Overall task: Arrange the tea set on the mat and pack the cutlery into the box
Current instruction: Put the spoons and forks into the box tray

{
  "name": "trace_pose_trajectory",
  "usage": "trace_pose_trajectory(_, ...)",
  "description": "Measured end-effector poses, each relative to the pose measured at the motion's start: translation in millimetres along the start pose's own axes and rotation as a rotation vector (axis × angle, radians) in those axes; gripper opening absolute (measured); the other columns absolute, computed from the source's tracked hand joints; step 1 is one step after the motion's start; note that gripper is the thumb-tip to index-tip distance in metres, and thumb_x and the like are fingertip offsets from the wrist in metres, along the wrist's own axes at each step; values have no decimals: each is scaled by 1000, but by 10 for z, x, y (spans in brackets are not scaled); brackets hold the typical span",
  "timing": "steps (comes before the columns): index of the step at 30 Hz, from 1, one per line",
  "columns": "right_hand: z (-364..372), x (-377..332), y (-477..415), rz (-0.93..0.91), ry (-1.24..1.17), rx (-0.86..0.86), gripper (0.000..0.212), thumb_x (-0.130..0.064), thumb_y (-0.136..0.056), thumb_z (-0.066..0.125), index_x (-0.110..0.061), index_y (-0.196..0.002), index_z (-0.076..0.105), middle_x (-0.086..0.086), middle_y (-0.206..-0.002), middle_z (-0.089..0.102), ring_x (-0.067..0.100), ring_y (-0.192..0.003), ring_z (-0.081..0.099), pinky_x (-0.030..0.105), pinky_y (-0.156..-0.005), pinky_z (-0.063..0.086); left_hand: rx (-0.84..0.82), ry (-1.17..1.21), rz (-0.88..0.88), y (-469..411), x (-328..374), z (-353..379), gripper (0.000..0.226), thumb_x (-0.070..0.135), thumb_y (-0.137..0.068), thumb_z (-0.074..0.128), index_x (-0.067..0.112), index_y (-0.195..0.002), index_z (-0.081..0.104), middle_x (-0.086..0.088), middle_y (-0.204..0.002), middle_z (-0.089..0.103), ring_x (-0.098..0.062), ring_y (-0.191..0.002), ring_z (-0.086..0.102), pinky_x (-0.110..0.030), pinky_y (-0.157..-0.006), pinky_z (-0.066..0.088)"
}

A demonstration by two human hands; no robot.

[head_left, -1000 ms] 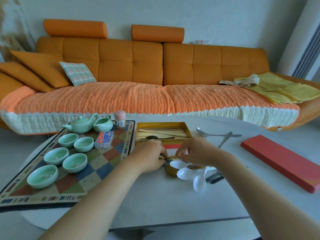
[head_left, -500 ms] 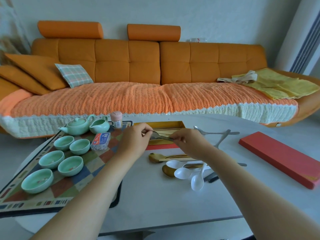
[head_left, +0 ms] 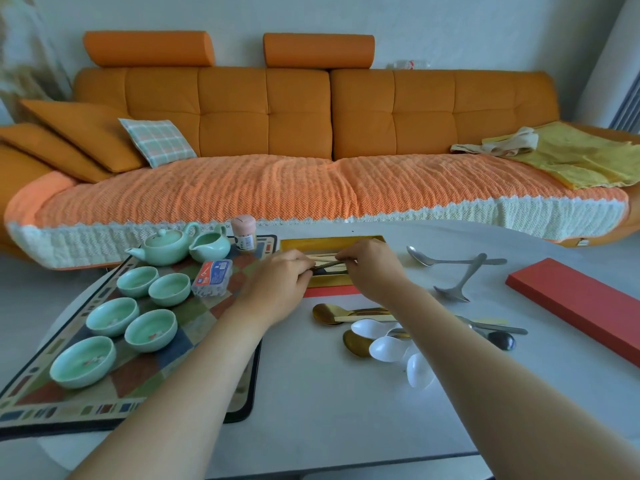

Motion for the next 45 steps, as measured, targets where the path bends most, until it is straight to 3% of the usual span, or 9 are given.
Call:
trace_pose_trajectory(4,30,-34,11,-10,-73,-122,36,-16,-96,43,-23,-118,70,-2,-111,68,7,-71,54,22,-60,45,-119,-106,35,-27,4,64,34,36,-101,42,22,-115,70,5,-113,66,-17,-107,54,-33,-89,39)
trace_pose_trajectory(6,18,-61,50,-51,-83,-149,36,-20,-92,43,-25,-112,72,-2,-102,71,11,-70,58,32,-60,51,-145,-141,25,-47,8,85,36,40,-100,38,25,-113,69,6,-111,65,-17,-106,53,-36,-91,36)
trace_pose_trajectory(9,11,-93,109,-117,-36,-195,34,-22,-89,42,-24,-100,74,3,-92,70,22,-82,61,45,-73,54,-165,-191,5,-67,22,98,37,44,-99,39,28,-120,65,6,-118,62,-19,-111,51,-38,-96,34)
trace_pose_trajectory(15,-169,-46,208,-170,-1,-156,45,-11,-88,46,-24,-126,65,0,-133,60,21,-126,46,40,-108,36,-146,-212,-17,-75,139,60,46,48,-97,44,25,-136,54,4,-131,54,-20,-121,45,-39,-103,34)
trace_pose_trajectory(21,-621,121,405,-93,-93,-116,37,-7,-85,51,-37,-91,71,-15,-95,63,10,-85,59,32,-79,52,-104,-14,87,-72,583,-27,35,37,-96,53,23,-128,59,5,-118,55,-18,-115,47,-33,-95,39)
trace_pose_trajectory(25,-851,277,685,-61,-19,-253,33,-15,-83,54,-42,-81,72,-21,-84,64,1,-78,56,15,-66,40,-213,181,68,-7,942,-36,18,36,-92,57,28,-107,62,13,-100,52,-14,-93,55,-29,-70,45)
trace_pose_trajectory(30,-1137,503,1023,-32,28,-401,32,-13,-78,56,-40,-78,73,-23,-78,65,-8,-72,57,8,-61,38,-334,207,179,93,1420,-49,23,57,-78,66,39,-89,57,17,-94,54,-5,-82,49,-23,-63,37)
trace_pose_trajectory(34,-1255,664,1240,9,52,-505,20,-24,-77,72,-38,-92,76,-19,-87,68,-6,-78,60,11,-66,39,-464,96,314,195,1692,26,39,62,-76,67,39,-108,61,18,-109,47,-6,-104,46,-25,-77,38)
trace_pose_trajectory(45,-1067,707,1313,-1,139,-489,13,-36,-83,74,-32,-95,76,-17,-89,64,3,-83,57,19,-71,44,-507,58,220,207,1588,17,26,50,-81,68,37,-103,64,13,-110,45,-8,-104,46,-26,-79,44)
Point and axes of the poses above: each hand's wrist, its own y-axis away from the middle knuckle, its own z-axis out of the palm, x = y × z, the point moved 2 cm from there along -y, towards the middle knuckle
